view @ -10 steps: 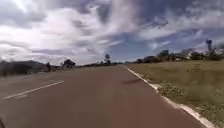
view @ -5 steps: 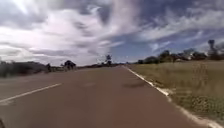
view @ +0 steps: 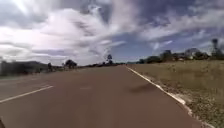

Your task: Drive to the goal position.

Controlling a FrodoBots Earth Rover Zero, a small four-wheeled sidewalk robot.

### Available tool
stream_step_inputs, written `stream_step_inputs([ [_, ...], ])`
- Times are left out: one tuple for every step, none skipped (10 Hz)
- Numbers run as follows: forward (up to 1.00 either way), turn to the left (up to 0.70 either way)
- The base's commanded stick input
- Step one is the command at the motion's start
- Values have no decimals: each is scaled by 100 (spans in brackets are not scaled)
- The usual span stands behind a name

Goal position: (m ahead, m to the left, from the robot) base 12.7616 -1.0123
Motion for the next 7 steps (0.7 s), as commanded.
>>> stream_step_inputs([
  [100, -34],
  [100, -27],
  [100, -20],
  [100, 0],
  [100, 0],
  [100, 0],
  [100, 0],
])
